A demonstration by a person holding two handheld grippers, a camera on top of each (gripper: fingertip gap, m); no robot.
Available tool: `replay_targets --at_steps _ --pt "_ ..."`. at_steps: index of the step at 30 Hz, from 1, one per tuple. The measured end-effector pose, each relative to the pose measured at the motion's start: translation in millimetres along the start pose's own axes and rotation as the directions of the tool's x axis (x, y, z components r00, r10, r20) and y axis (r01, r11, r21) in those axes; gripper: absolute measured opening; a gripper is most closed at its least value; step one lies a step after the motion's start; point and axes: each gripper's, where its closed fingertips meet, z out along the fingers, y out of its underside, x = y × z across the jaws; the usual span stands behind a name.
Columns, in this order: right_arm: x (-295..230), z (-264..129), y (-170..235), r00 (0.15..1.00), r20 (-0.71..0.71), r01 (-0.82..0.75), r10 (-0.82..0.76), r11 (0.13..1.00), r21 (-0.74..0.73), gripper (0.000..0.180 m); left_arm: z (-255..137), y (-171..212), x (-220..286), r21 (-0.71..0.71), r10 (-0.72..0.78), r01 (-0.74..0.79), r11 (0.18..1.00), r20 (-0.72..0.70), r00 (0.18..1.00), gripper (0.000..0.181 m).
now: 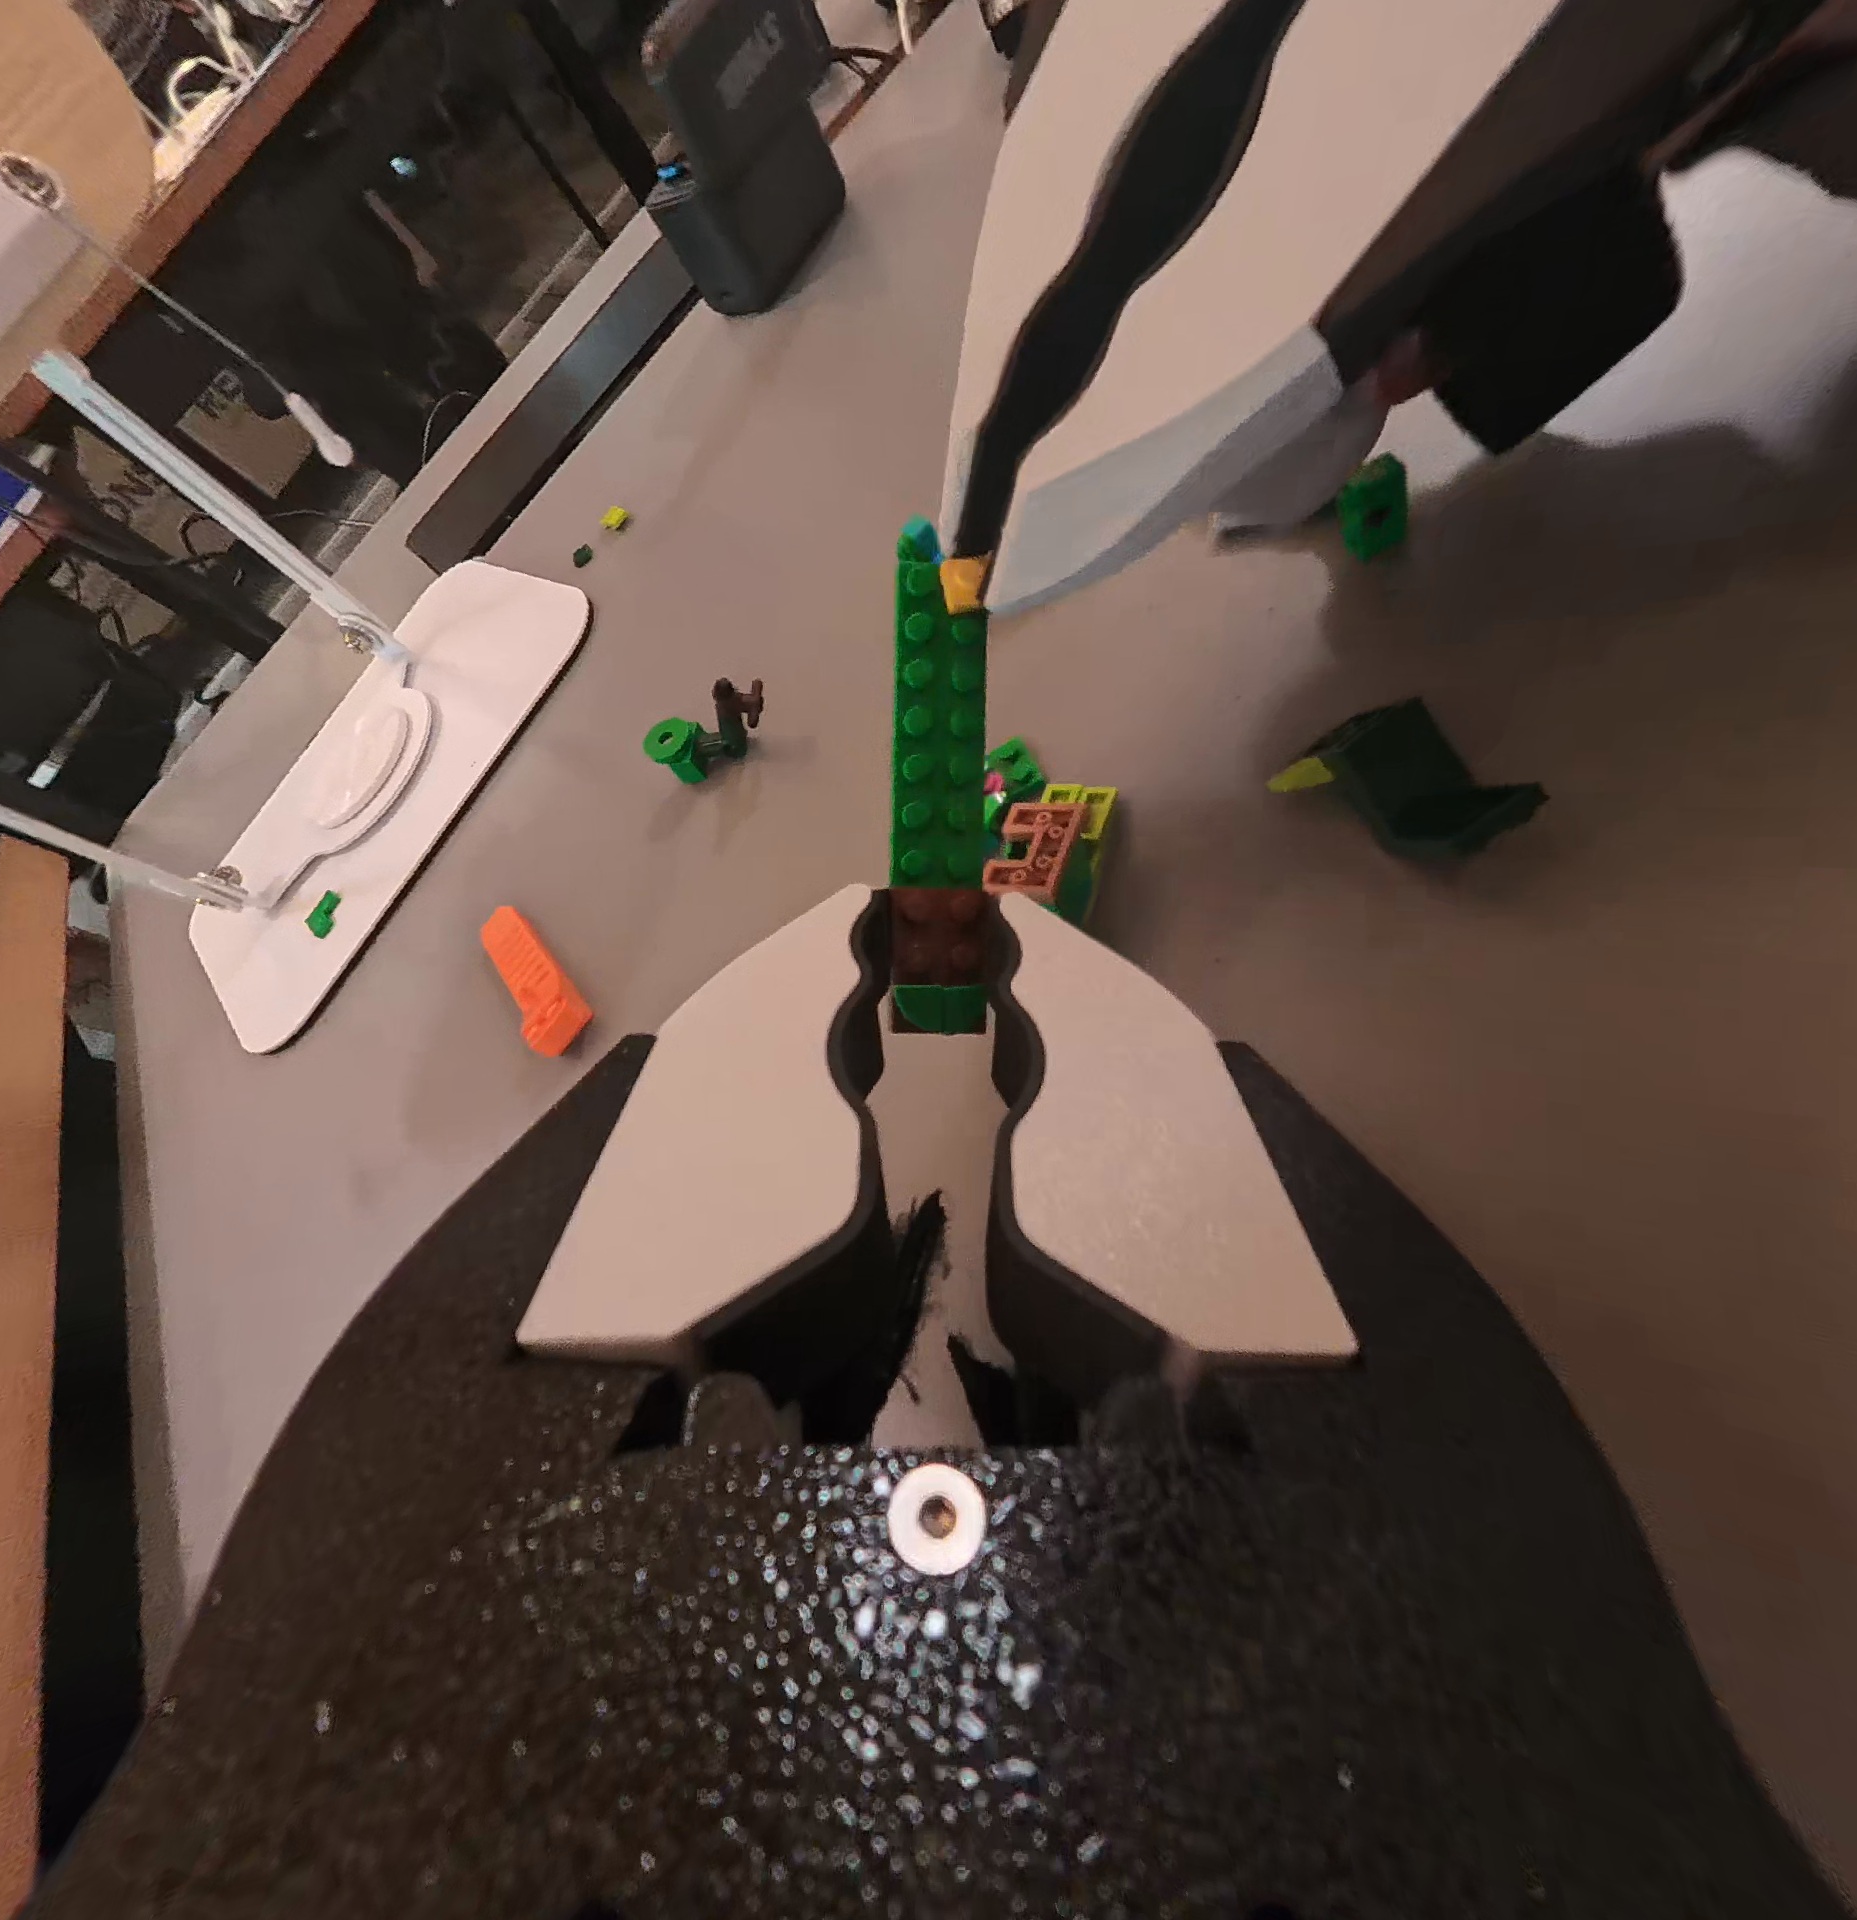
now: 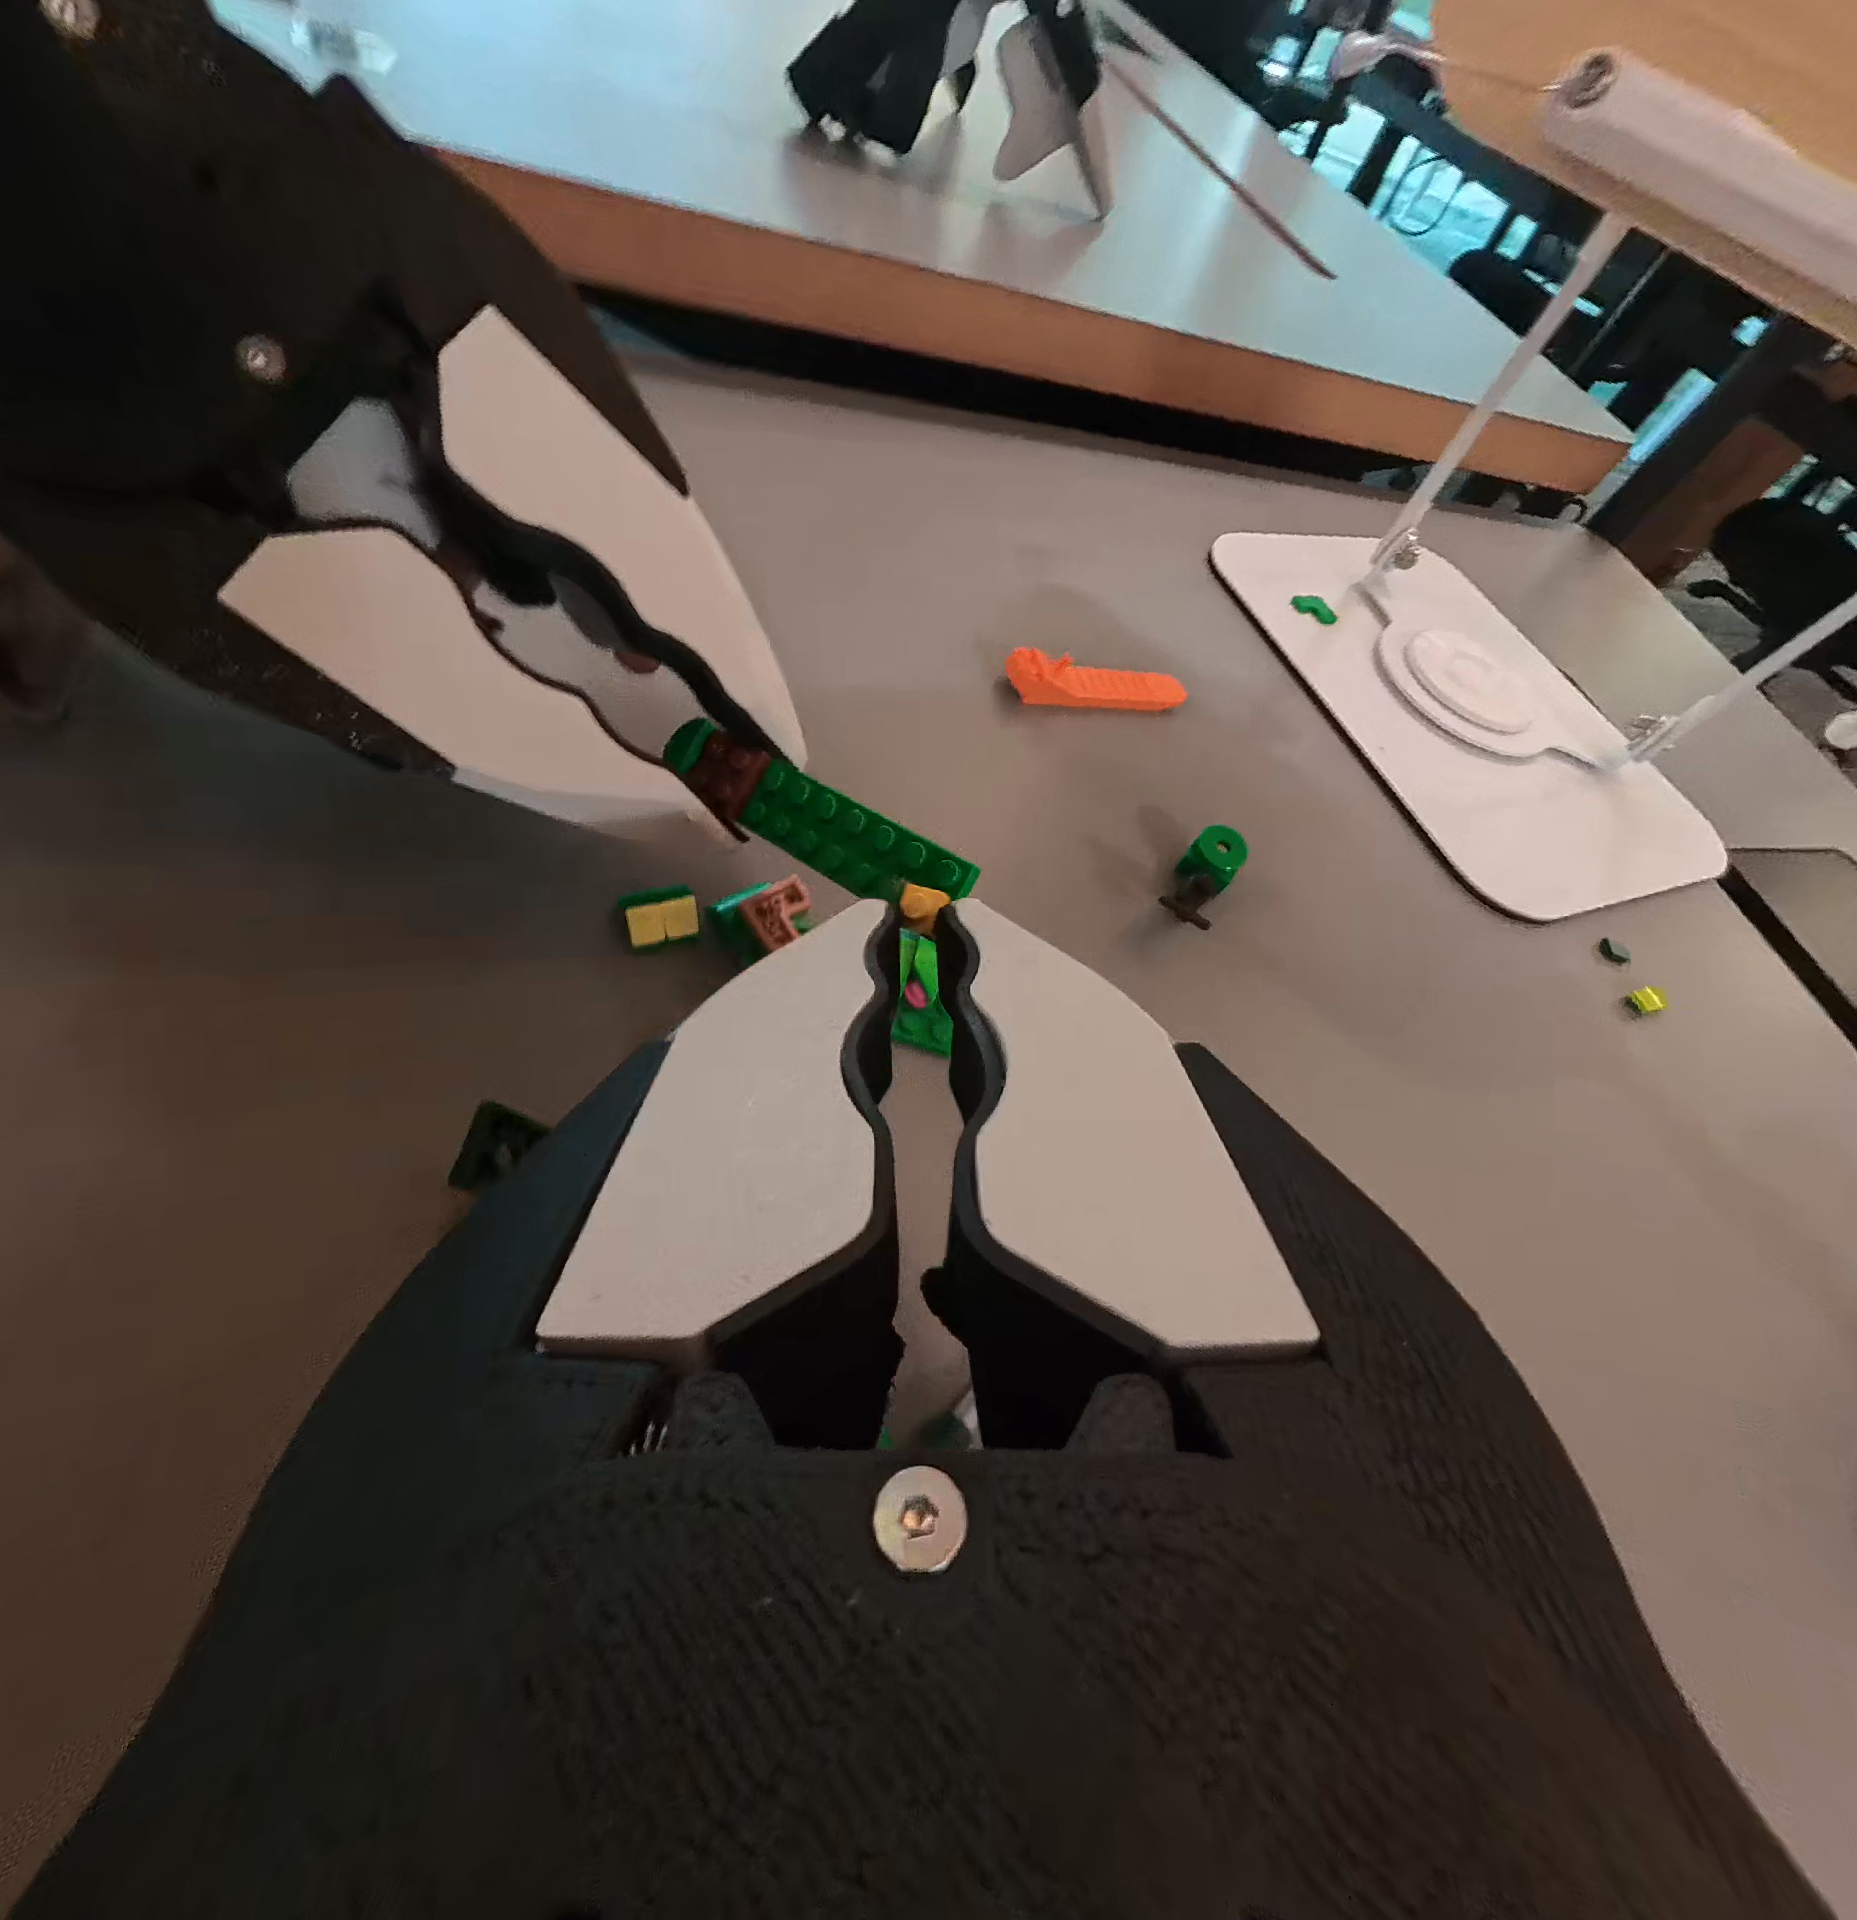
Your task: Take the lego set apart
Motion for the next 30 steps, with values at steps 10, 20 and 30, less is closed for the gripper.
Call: replay_targets --at_steps 10,20,30 --pt "-18 1 18 0.992 0.097 0.085 -0.075 0.991 -0.105 0.000 2 15 -3 -0.091 0.089 -0.086 0.992 0.029 0.996 0.016" --pt "-7 8 11 0.968 -0.058 0.239 -0.245 0.966 -0.101 0.023 3 16 1 -0.098 0.037 -0.037 0.994 -0.004 0.999 0.016" --pt "-2 15 18 0.945 -0.124 0.273 -0.302 0.940 -0.207 0.008 2 13 4 -0.095 0.051 -0.052 0.994 -0.014 0.999 0.016"
